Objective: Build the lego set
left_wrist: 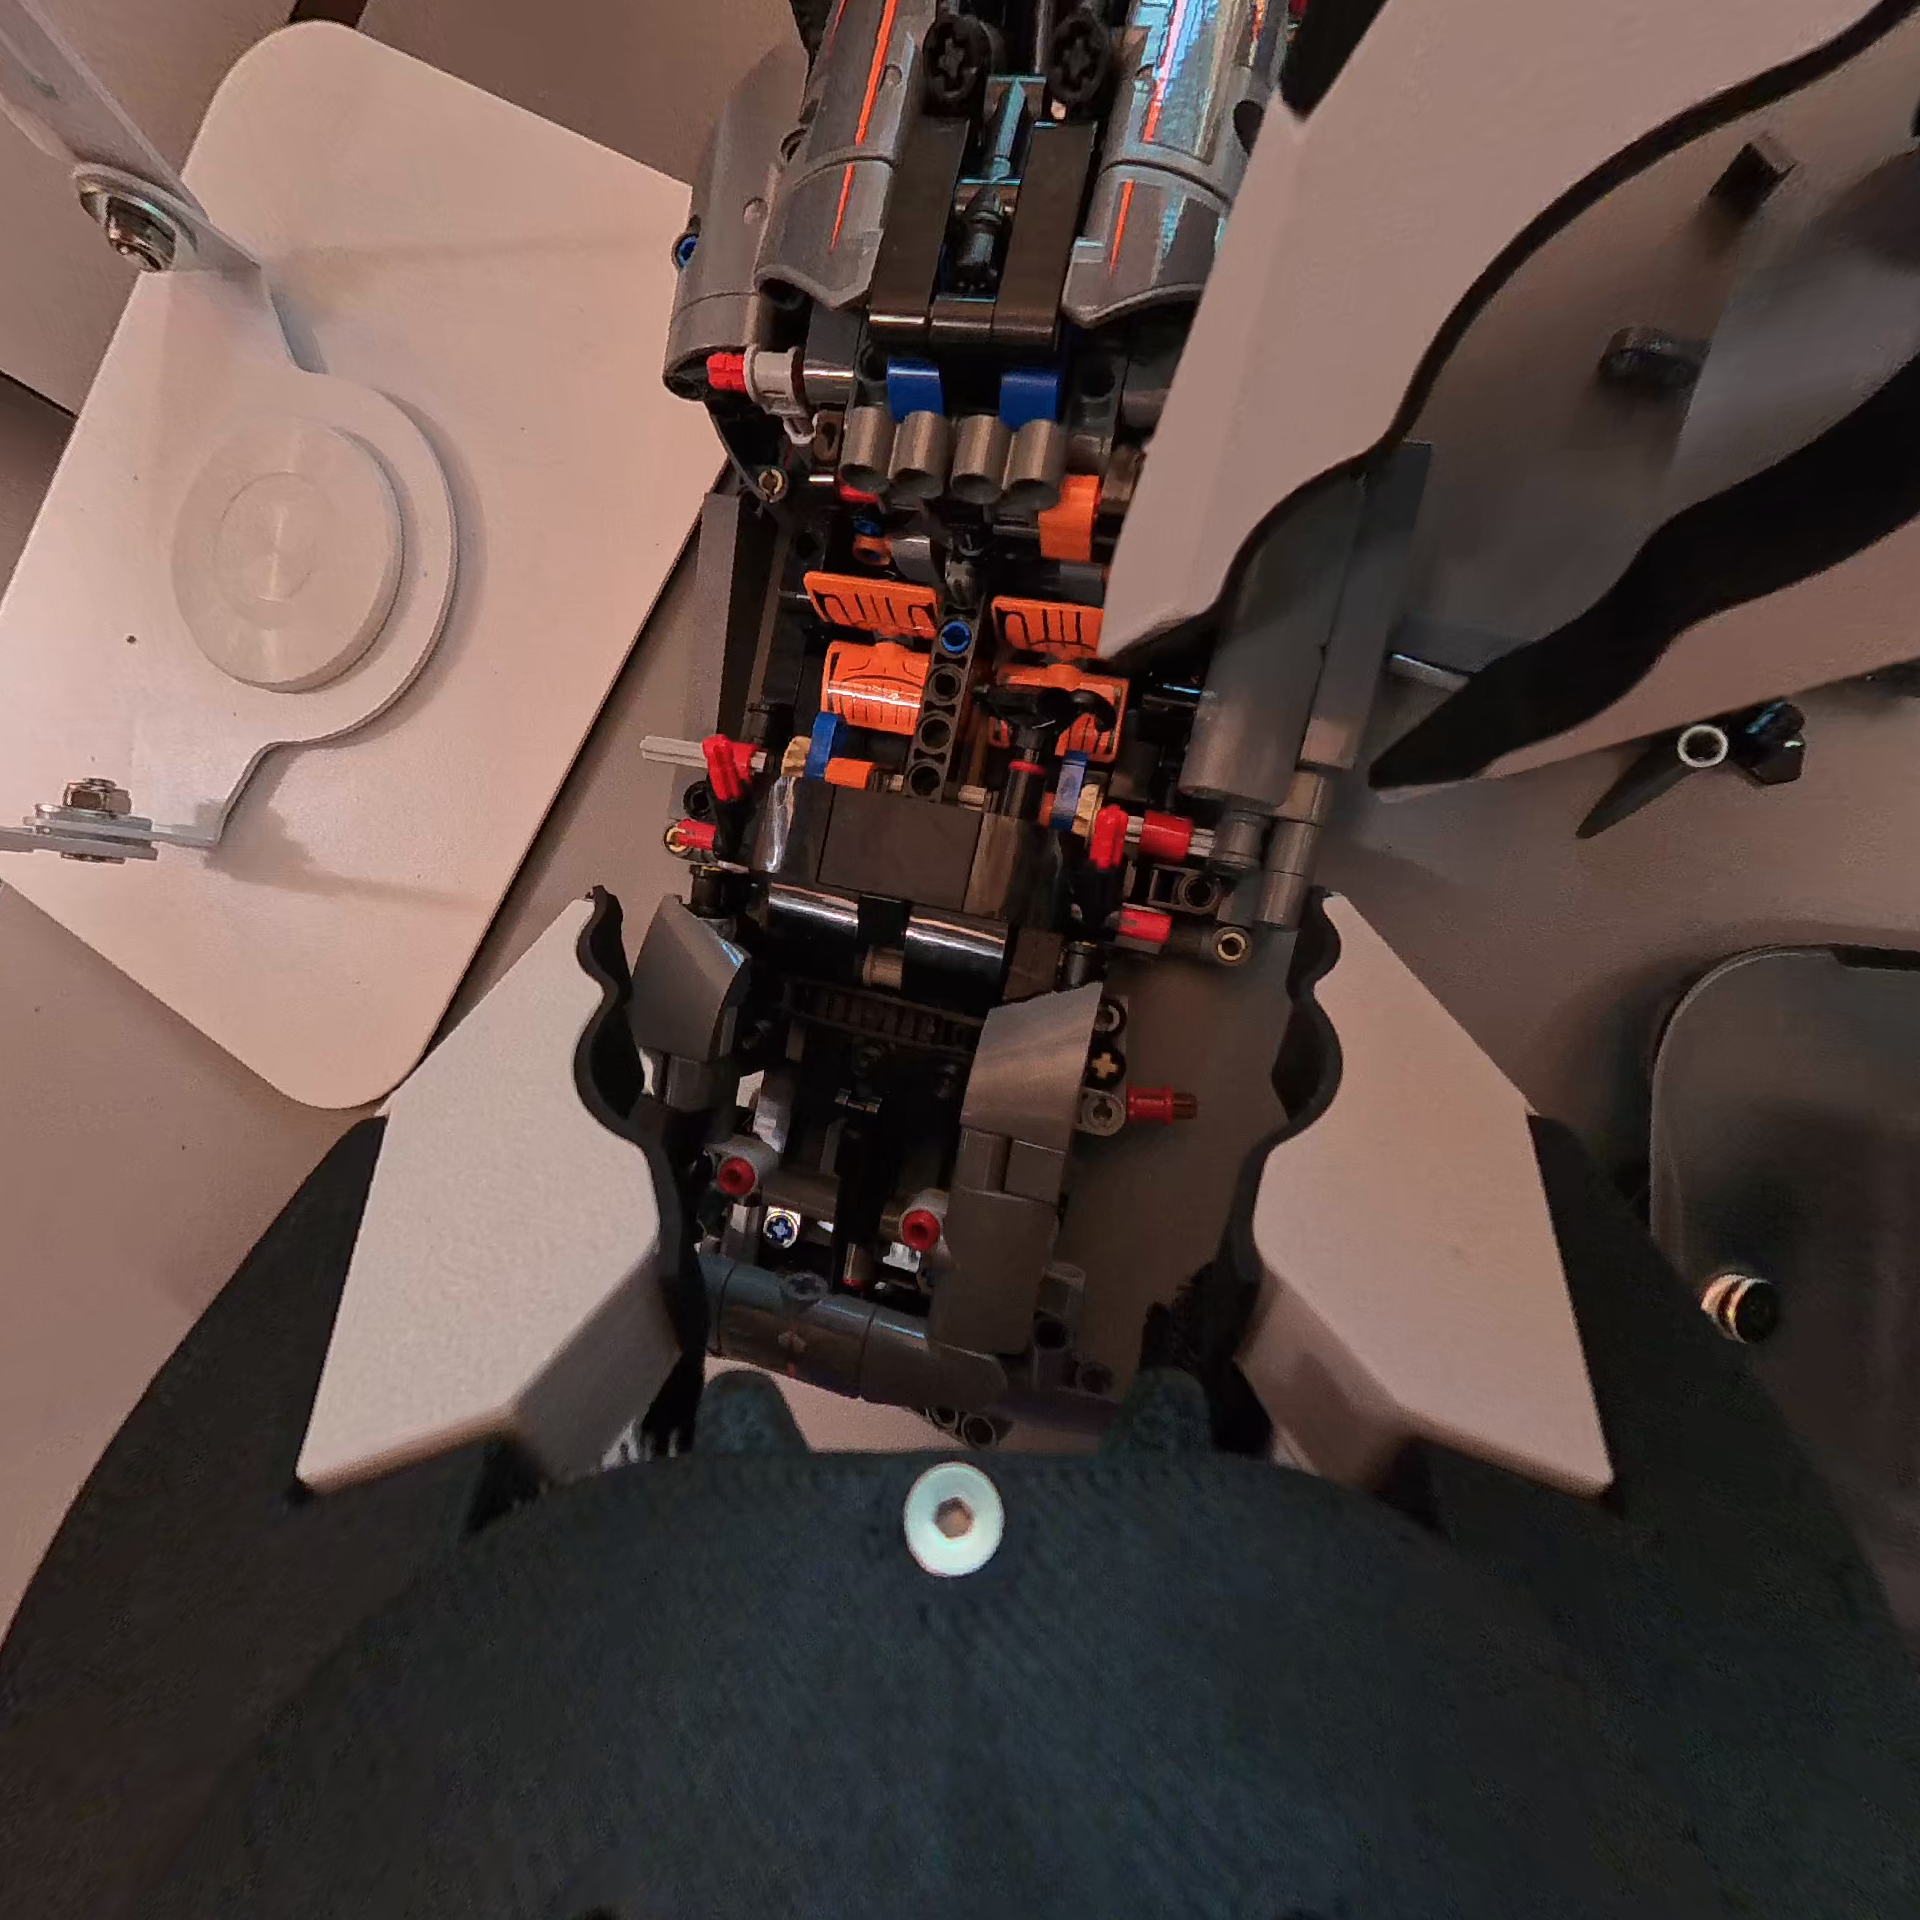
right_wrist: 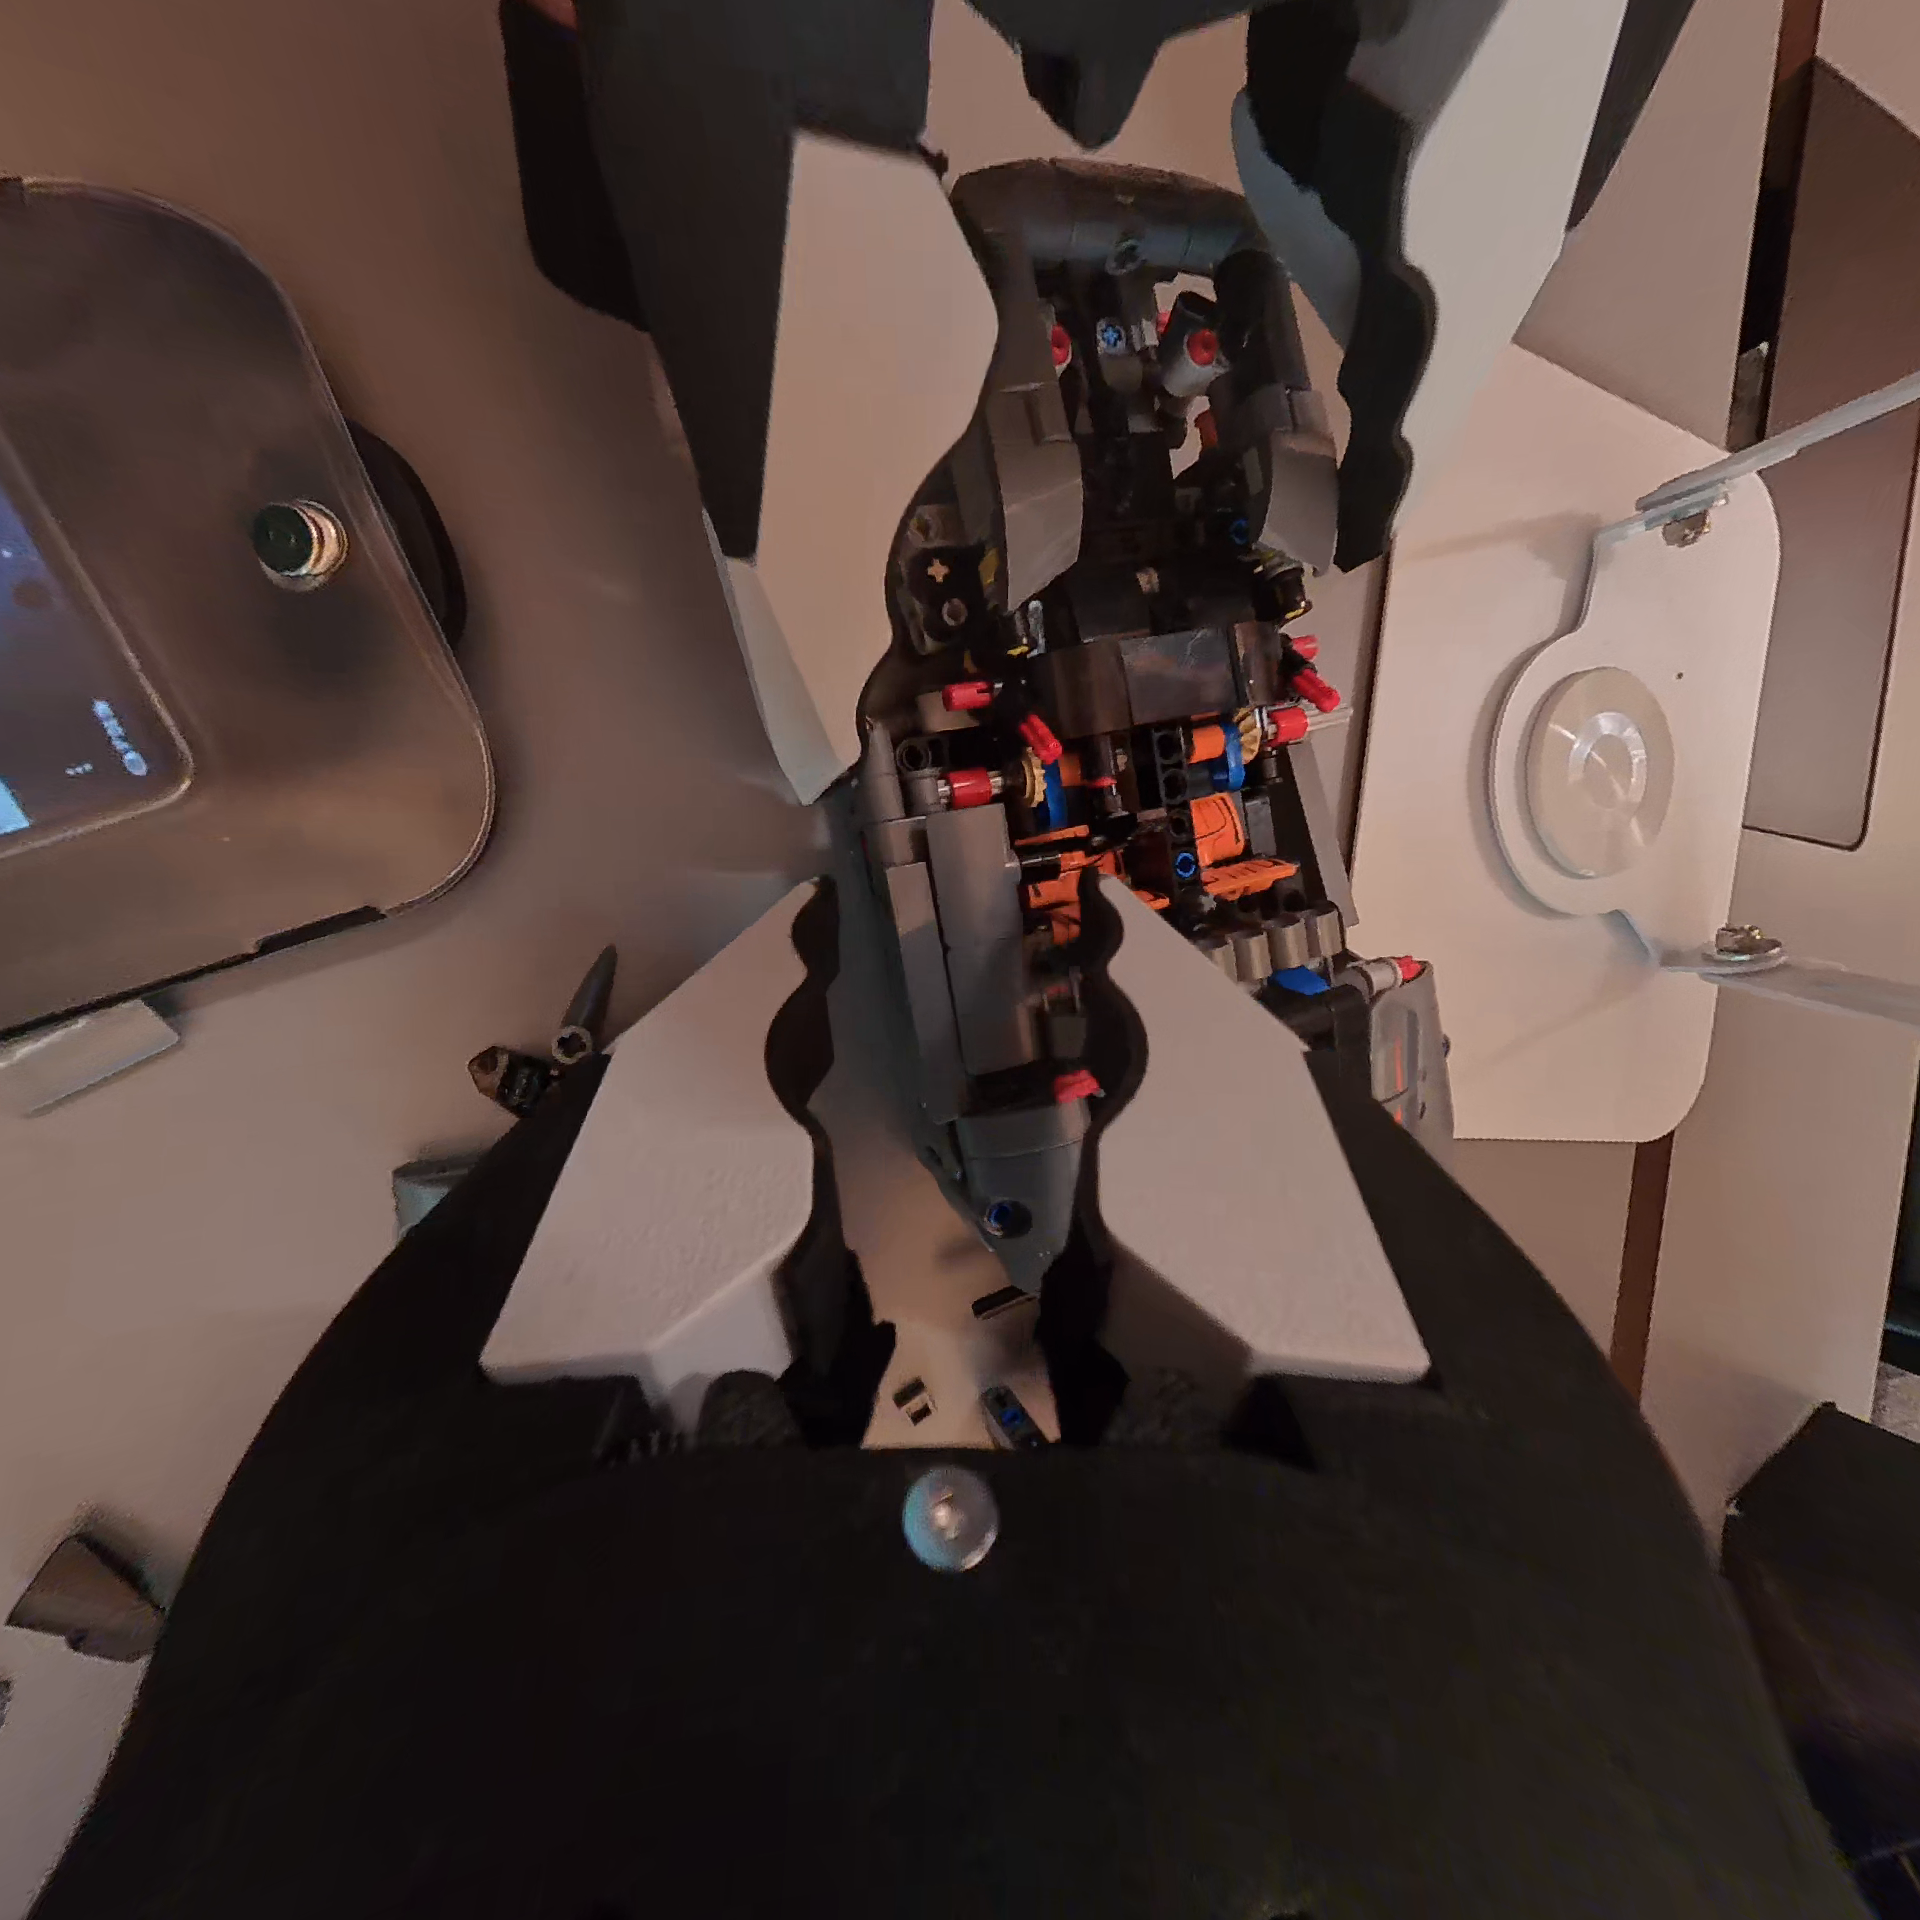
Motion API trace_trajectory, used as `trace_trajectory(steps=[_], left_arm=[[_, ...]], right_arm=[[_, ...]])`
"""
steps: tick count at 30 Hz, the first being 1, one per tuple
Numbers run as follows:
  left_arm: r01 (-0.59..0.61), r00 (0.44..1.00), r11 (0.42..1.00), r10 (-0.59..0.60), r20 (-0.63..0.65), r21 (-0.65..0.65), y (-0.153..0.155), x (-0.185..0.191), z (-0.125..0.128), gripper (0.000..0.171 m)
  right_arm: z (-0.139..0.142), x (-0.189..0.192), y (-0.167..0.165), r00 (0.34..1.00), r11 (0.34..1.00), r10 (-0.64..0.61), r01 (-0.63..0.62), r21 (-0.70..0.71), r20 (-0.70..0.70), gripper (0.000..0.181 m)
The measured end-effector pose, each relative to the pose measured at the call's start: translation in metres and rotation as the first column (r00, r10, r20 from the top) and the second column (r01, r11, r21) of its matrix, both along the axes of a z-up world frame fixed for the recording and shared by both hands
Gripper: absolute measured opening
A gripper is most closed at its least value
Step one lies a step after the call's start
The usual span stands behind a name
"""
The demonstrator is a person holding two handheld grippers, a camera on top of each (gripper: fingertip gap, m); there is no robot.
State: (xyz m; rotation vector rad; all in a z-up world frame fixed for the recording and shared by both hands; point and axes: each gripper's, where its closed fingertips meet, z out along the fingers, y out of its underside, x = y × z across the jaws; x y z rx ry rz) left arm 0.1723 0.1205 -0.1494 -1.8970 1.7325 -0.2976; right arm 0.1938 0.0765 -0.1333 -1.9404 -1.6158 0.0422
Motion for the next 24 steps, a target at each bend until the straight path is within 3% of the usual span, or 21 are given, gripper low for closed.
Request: trace_trajectory(steps=[6, 12, 22, 24], left_arm=[[0.005, 1.000, 1.000, -0.005, -0.002, 0.006, 0.000, 0.001, -0.001, 0.124], [0.012, 1.000, 1.000, -0.012, -0.006, 0.011, 0.000, 0.000, -0.002, 0.124], [0.016, 1.000, 1.000, -0.016, -0.016, 0.024, 0.001, 0.000, -0.004, 0.125], [0.020, 1.000, 0.999, -0.020, -0.015, 0.028, 0.001, 0.000, -0.004, 0.125]], right_arm=[[0.000, -0.009, 0.002, 0.999, 1.000, 0.012, -0.011, 0.005, -0.047, 0.053], [0.014, -0.019, 0.008, 0.996, 0.999, 0.026, -0.023, 0.036, -0.087, 0.044], [-0.002, -0.011, 0.013, 1.000, 0.997, 0.018, -0.017, -0.080, 0.013, 0.064], [-0.003, -0.010, 0.014, 0.999, 0.998, 0.031, -0.030, -0.064, 0.014, 0.059]])
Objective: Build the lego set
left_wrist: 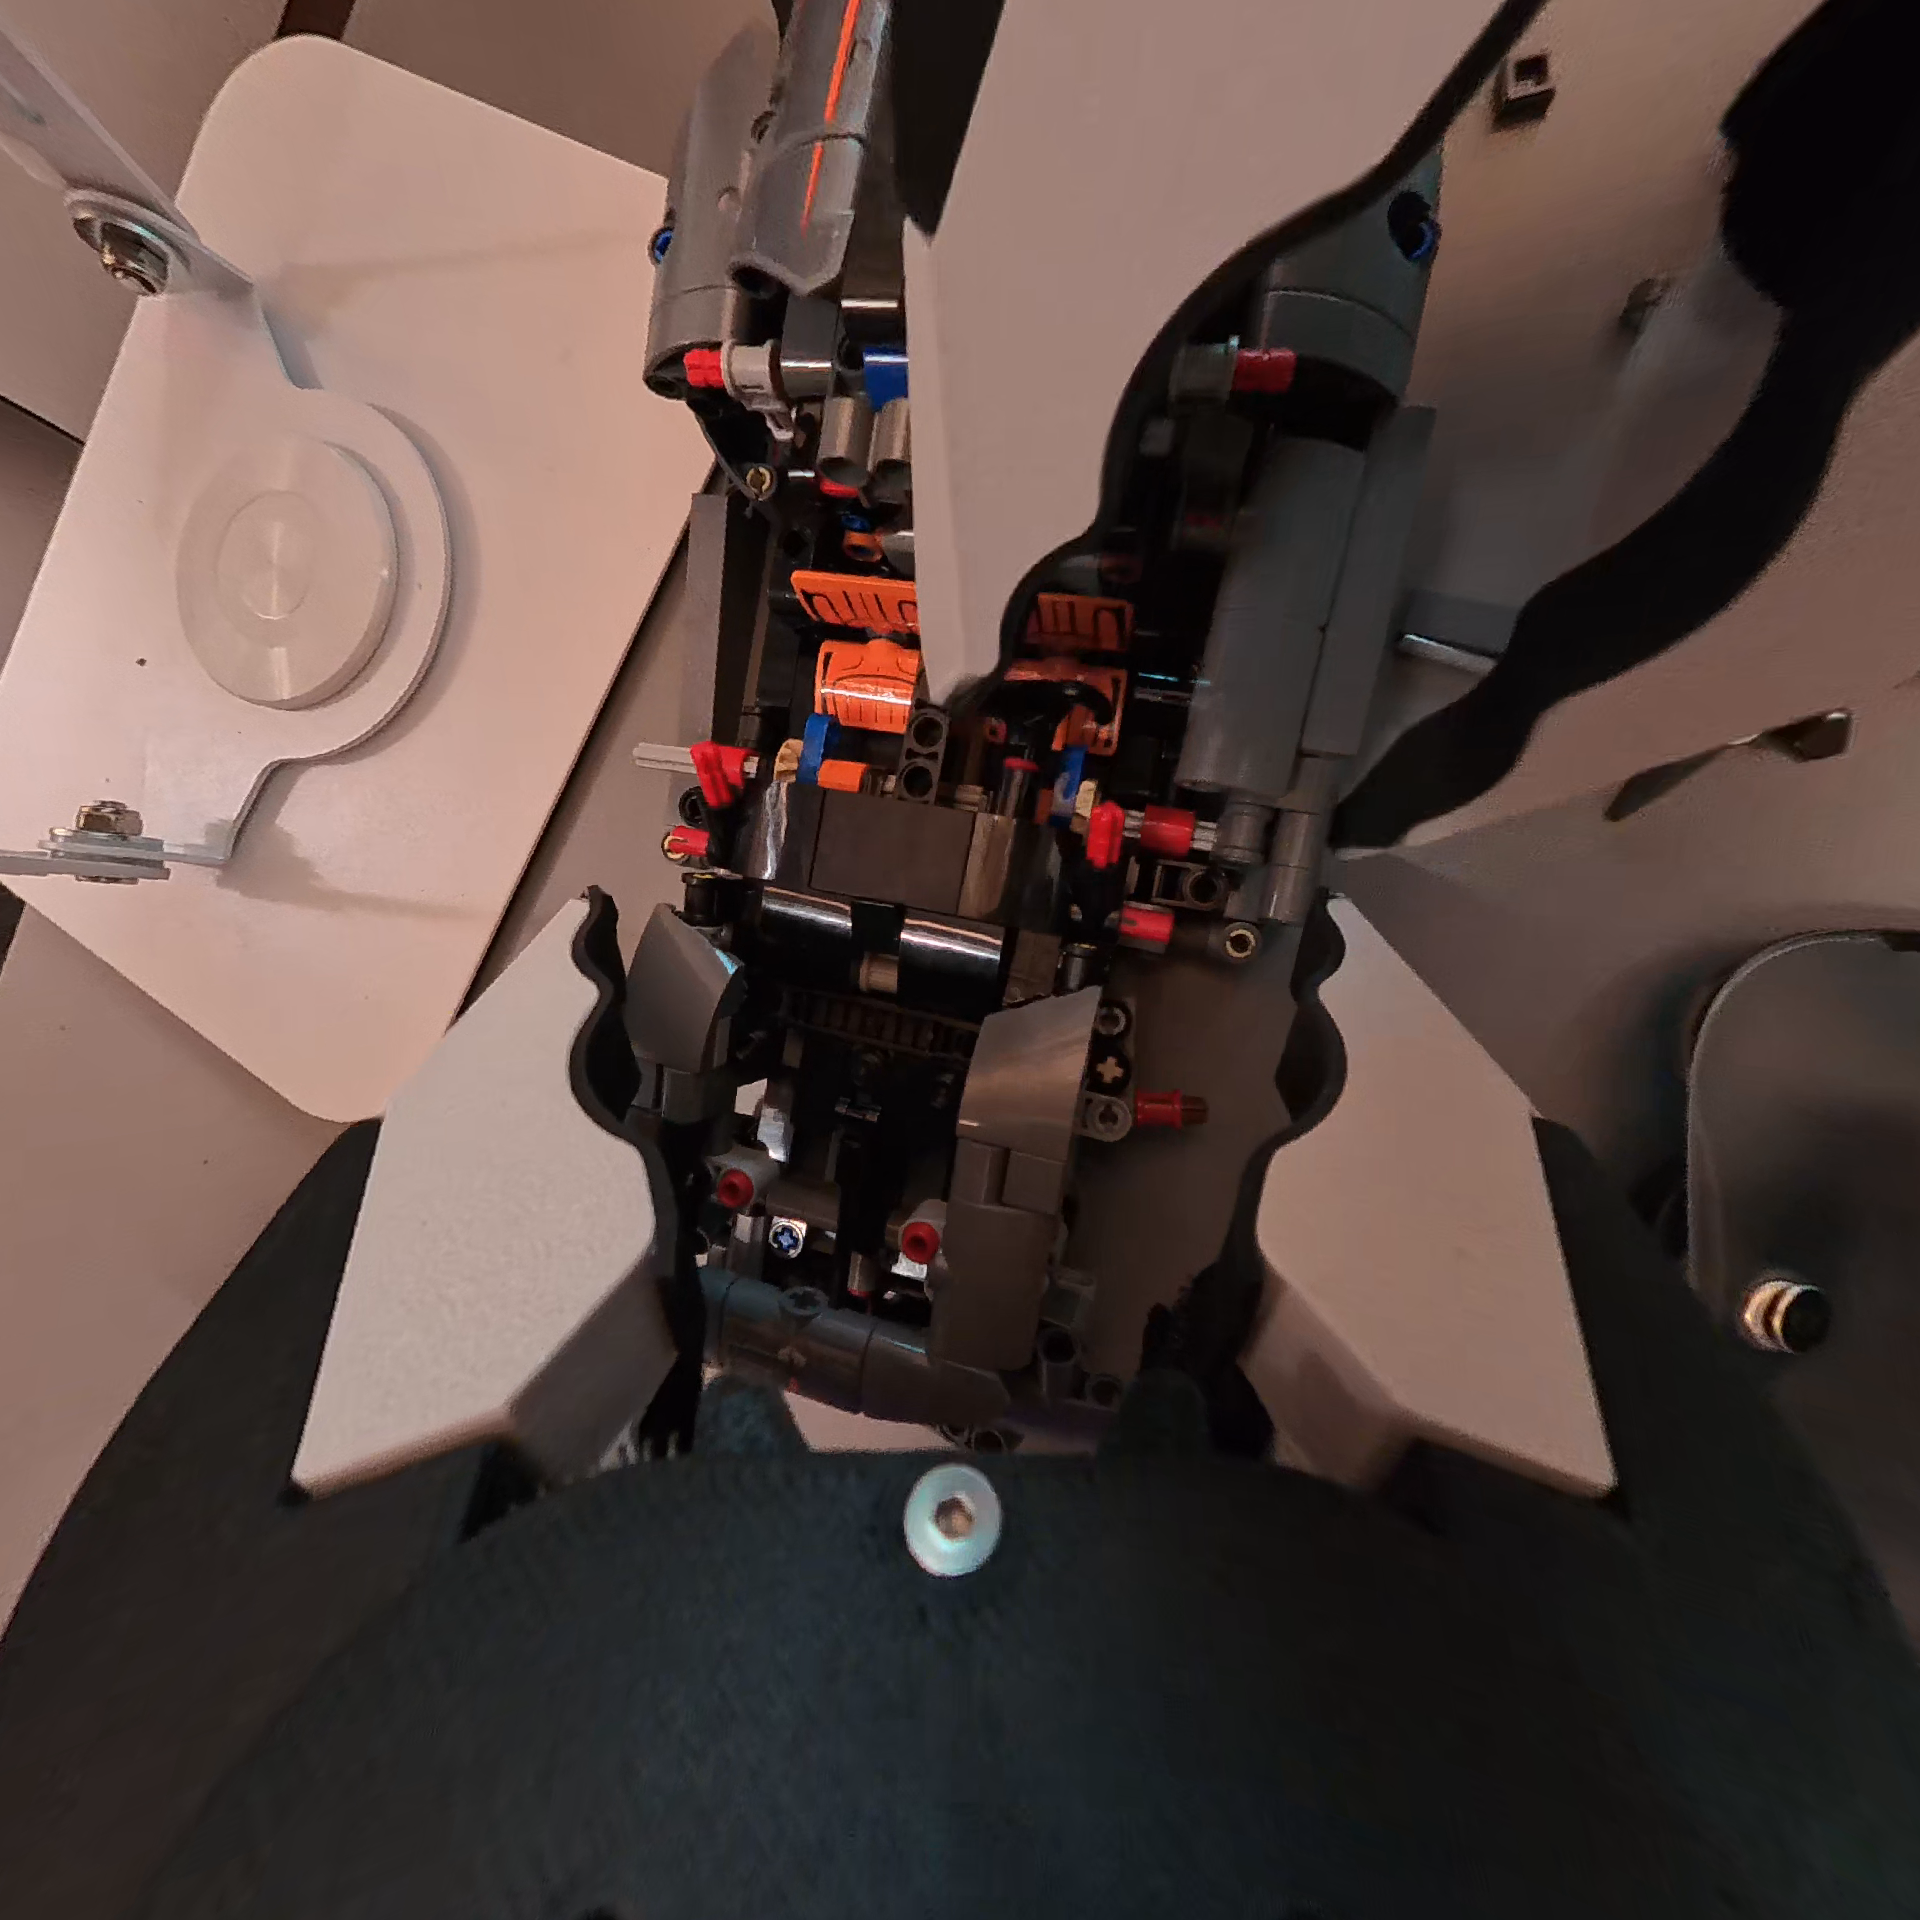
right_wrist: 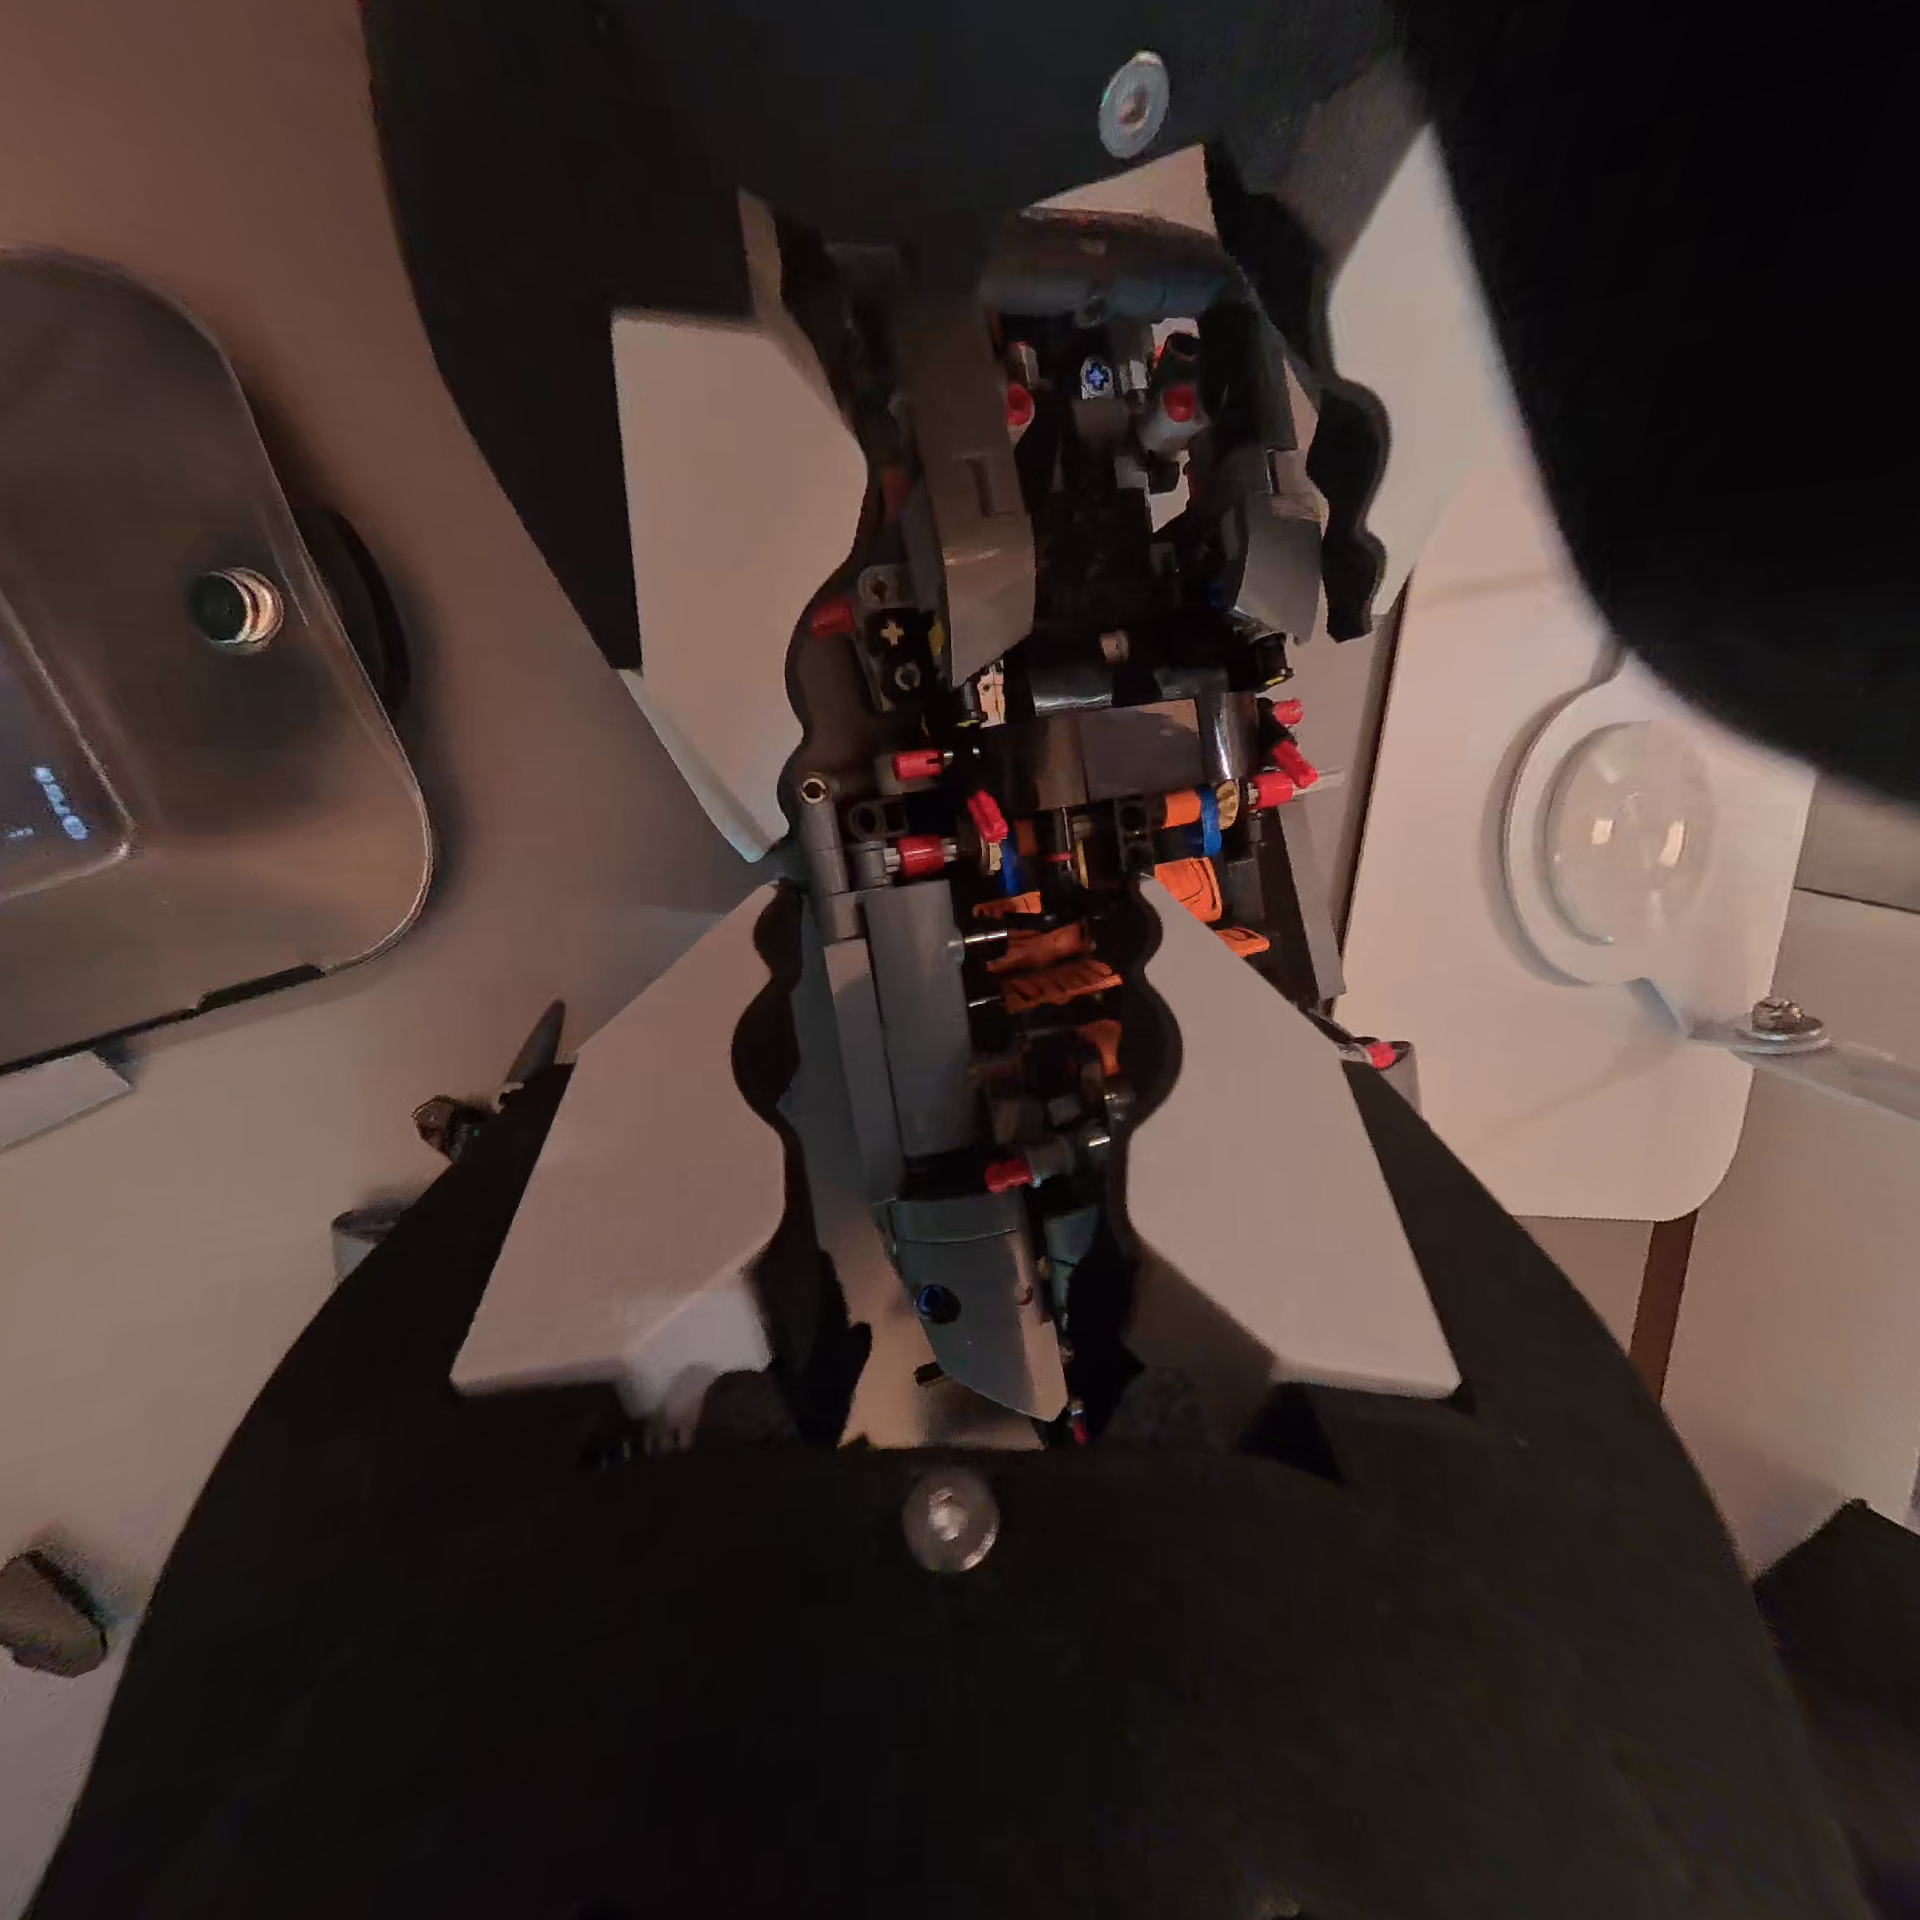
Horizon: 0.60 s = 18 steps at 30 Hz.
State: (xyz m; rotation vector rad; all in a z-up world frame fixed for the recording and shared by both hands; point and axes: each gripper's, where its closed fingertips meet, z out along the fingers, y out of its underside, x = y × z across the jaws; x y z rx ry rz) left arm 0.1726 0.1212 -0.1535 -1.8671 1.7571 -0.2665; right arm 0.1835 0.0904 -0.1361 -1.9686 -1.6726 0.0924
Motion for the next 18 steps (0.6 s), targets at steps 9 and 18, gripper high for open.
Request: trace_trajectory(steps=[9, 18], left_arm=[[-0.001, 1.000, 1.000, 0.001, 0.000, -0.001, -0.0003, 0.0000, 0.0005, 0.125], [-0.010, 1.000, 1.000, 0.010, -0.009, -0.023, 0.0004, -0.0015, -0.0031, 0.127]], right_arm=[[0.0044, -0.0043, 0.0000, 0.999, 0.999, 0.046, -0.046, 0.003, -0.001, 0.063], [0.0003, -0.0030, 0.0027, 0.999, 0.998, 0.030, -0.029, -0.047, 0.022, 0.075]])
